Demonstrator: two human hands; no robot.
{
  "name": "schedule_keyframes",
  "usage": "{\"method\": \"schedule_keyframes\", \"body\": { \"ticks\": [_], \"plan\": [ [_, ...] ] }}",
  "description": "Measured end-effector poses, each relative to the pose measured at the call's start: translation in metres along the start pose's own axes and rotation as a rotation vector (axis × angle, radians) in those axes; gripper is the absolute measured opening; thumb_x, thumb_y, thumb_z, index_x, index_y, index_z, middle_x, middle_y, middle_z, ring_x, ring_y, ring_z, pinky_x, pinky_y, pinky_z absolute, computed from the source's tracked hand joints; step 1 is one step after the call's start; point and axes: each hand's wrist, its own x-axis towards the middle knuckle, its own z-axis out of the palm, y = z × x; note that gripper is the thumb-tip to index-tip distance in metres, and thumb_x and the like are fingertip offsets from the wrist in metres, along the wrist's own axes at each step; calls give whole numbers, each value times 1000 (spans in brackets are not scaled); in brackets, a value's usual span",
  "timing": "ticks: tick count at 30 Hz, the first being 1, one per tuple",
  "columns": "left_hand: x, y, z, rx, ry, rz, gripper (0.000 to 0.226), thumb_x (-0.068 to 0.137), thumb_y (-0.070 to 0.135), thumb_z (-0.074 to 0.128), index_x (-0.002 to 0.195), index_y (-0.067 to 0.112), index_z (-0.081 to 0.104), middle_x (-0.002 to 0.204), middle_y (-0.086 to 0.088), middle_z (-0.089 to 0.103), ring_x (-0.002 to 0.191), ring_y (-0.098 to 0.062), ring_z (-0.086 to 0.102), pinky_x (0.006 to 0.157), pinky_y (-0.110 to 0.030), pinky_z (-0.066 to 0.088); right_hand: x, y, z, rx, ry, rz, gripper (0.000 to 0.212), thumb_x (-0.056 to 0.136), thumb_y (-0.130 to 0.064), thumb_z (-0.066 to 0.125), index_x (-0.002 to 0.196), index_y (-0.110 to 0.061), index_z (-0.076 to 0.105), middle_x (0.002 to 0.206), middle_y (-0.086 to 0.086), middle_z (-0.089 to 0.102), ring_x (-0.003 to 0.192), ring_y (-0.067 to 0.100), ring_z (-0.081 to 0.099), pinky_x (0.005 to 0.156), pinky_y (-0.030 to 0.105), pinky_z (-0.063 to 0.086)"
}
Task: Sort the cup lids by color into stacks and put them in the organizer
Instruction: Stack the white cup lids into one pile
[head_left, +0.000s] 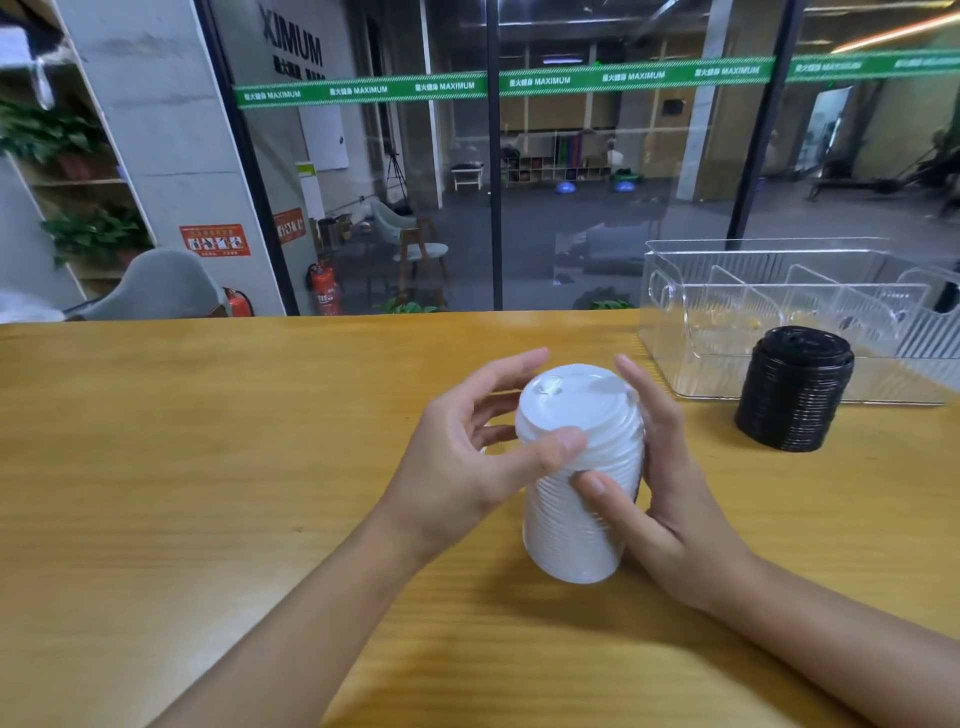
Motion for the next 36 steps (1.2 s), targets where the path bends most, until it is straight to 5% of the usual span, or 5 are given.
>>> {"method": "schedule_keyframes", "body": {
  "ticks": [8,16,23,36],
  "plan": [
    [-7,8,25,260,222,45,60,59,67,87,110,40,72,116,21,67,111,0,67,91,-39,58,4,-7,-1,-36,9,-13,84,97,-11,66,159,-9,10,151,-51,29,138,-20,39,111,4,29],
    [-8,12,26,244,209,-4,59,59,70,86,105,38,69,110,16,74,105,-3,70,83,-42,60,1,-2,-1,39,5,46,64,99,-35,60,155,-40,29,141,-12,57,124,18,63,102,23,47],
    [-10,8,24,193,185,3,53,71,64,78,112,31,70,113,14,76,110,-8,70,93,-45,58,5,-3,0,18,14,10,52,98,-32,61,141,-14,39,159,8,41,151,24,41,118,34,37],
    [-7,5,23,161,144,4,61,67,61,80,116,28,69,112,13,76,108,-7,69,79,-31,61,6,-6,-1,70,13,32,49,96,-31,62,138,-17,40,155,8,43,143,24,48,114,29,39]
  ]
}}
